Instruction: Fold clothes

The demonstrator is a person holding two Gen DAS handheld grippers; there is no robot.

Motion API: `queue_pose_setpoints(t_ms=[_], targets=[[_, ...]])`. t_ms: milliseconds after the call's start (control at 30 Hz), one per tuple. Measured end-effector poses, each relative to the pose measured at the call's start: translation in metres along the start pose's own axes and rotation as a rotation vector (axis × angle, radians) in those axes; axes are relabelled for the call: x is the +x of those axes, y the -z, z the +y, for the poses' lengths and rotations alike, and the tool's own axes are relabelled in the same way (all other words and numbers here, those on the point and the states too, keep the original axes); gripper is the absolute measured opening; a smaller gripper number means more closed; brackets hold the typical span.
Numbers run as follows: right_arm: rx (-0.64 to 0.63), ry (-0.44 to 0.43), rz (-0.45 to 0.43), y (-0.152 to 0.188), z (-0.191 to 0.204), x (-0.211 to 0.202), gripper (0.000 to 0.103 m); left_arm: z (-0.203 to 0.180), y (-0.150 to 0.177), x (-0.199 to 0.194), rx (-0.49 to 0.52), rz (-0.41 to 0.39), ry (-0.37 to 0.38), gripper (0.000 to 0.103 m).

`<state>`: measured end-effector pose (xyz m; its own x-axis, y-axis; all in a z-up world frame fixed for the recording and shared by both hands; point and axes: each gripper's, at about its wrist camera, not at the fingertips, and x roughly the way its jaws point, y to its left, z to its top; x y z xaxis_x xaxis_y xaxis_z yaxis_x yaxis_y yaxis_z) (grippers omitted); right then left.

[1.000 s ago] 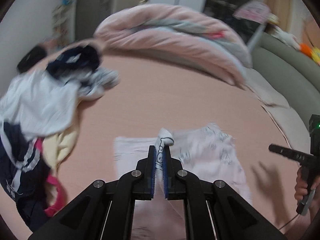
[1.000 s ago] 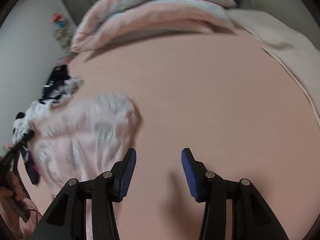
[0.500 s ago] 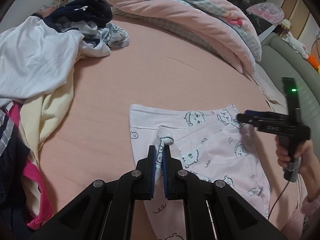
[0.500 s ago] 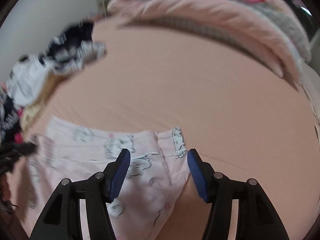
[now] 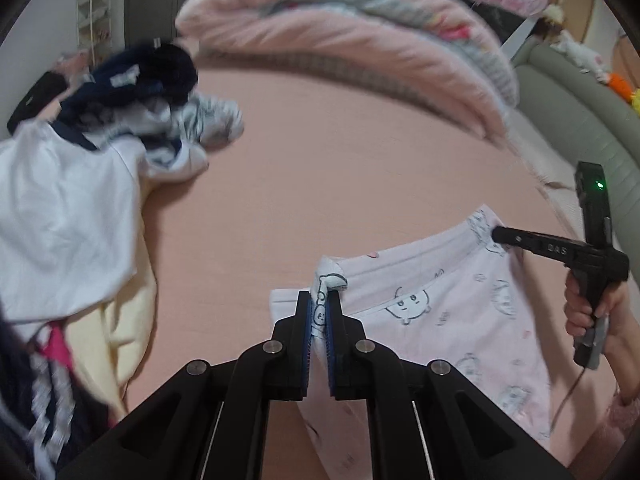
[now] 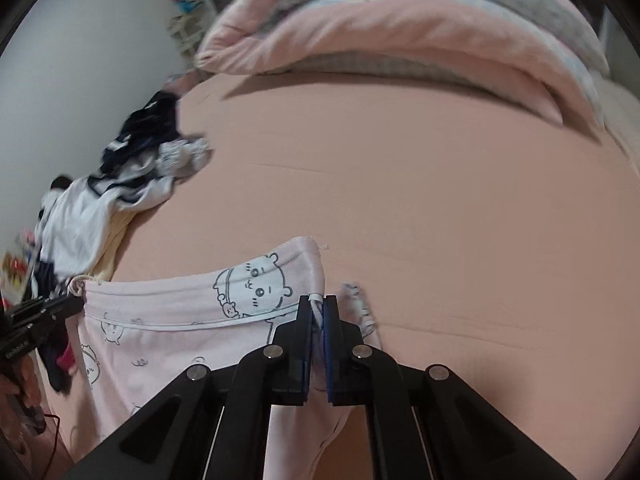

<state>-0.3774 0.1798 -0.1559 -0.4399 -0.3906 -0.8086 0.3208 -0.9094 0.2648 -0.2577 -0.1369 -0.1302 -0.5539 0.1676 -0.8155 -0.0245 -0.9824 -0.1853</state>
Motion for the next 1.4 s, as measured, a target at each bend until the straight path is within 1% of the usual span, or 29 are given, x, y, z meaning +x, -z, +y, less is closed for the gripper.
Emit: queue_pose_setpoints(t_ms=[33,67,100,133,200,267,333,433,500,567,600,633,667,700,733,767,800,833,900,967,1000,1033,1067,1133,1200,1233,1300,1400], targets=[[0.007,0.014,0.019,0.002,-0.002,0.014,0.003,0.004,0.0,0.014,-0.001,0.024,-0.012,0.005],[0.011,0.03,0.037,0.006,-0.003,0.028,0.003,0.007,0.001,0.014,-0.006,0.024,-0.011,0.005],[0.015,0.046,0.055,0.009,-0.004,0.042,0.002,0.009,0.001,0.013,-0.012,0.023,-0.009,0.008],[0.025,0.044,0.046,0.009,-0.005,0.044,0.0,0.012,0.002,0.013,-0.017,0.023,-0.008,0.008],[0.047,0.034,0.02,0.01,-0.007,0.042,0.001,0.018,0.003,0.013,-0.028,0.021,-0.006,0.008],[0.072,0.028,0.023,0.01,-0.012,0.039,0.005,0.023,0.004,0.013,-0.039,0.02,-0.004,0.009],[0.062,0.066,-0.001,0.009,-0.009,0.031,0.011,0.029,0.005,0.012,-0.05,0.019,-0.001,0.009],[0.053,0.088,-0.061,0.004,0.001,0.016,0.011,0.036,0.007,0.012,-0.061,0.018,0.004,0.01],[0.031,0.118,-0.105,0.001,0.009,0.009,0.011,0.026,0.015,0.014,-0.015,0.034,0.027,0.01],[-0.033,0.122,-0.116,0.001,0.022,0.007,0.012,0.016,0.023,0.017,0.02,0.042,0.083,0.01],[-0.059,0.121,-0.098,0.001,0.029,0.011,0.012,0.01,0.026,0.022,0.061,0.053,0.056,0.01],[-0.082,0.125,-0.055,0.006,0.03,0.016,0.012,0.007,0.026,0.028,0.094,0.072,-0.028,0.01],[-0.094,0.157,-0.001,0.012,0.025,0.023,0.012,0.005,0.025,0.033,0.114,0.091,-0.098,0.01],[-0.103,0.195,0.053,0.018,0.02,0.031,0.012,0.011,0.023,0.029,0.054,0.106,-0.084,0.012],[-0.079,0.183,0.046,0.021,0.016,0.025,0.009,0.017,0.02,0.024,-0.011,0.12,-0.061,0.012],[-0.048,0.163,0.028,0.024,0.012,0.016,0.011,0.022,0.021,0.012,-0.098,0.125,0.012,0.012],[-0.018,0.143,0.01,0.027,0.008,0.008,0.012,0.019,0.026,-0.002,-0.128,0.126,0.069,0.012],[-0.018,0.102,-0.006,0.033,0.012,-0.007,0.012,0.015,0.031,-0.014,-0.151,0.128,0.118,0.012],[-0.029,0.011,-0.038,0.048,0.024,-0.04,0.012,-0.002,0.052,-0.034,-0.117,0.138,0.128,0.012],[-0.038,-0.027,-0.019,0.073,0.035,-0.063,0.013,-0.013,0.078,-0.039,-0.147,0.188,0.18,0.013],[-0.025,-0.044,0.004,0.087,0.04,-0.069,0.013,-0.017,0.088,-0.037,-0.167,0.209,0.21,0.017],[-0.01,-0.061,0.028,0.1,0.045,-0.073,0.013,-0.022,0.098,-0.036,-0.185,0.228,0.236,0.023],[0.001,-0.074,0.044,0.116,0.048,-0.08,0.013,-0.026,0.109,-0.036,-0.188,0.241,0.237,0.026],[0.012,-0.088,0.071,0.148,0.054,-0.094,0.013,-0.037,0.124,-0.04,-0.175,0.233,0.215,0.028],[0.017,-0.094,0.083,0.176,0.06,-0.101,0.013,-0.041,0.138,-0.049,-0.18,0.203,0.256,0.028],[0.029,-0.107,0.089,0.187,0.059,-0.106,0.013,-0.042,0.144,-0.052,-0.184,0.194,0.264,0.028],[0.06,-0.131,0.103,0.208,0.062,-0.11,0.013,-0.05,0.154,-0.056,-0.176,0.186,0.238,0.028],[0.079,-0.128,0.108,0.227,0.072,-0.104,0.013,-0.054,0.161,-0.054,-0.156,0.183,0.197,0.028]])
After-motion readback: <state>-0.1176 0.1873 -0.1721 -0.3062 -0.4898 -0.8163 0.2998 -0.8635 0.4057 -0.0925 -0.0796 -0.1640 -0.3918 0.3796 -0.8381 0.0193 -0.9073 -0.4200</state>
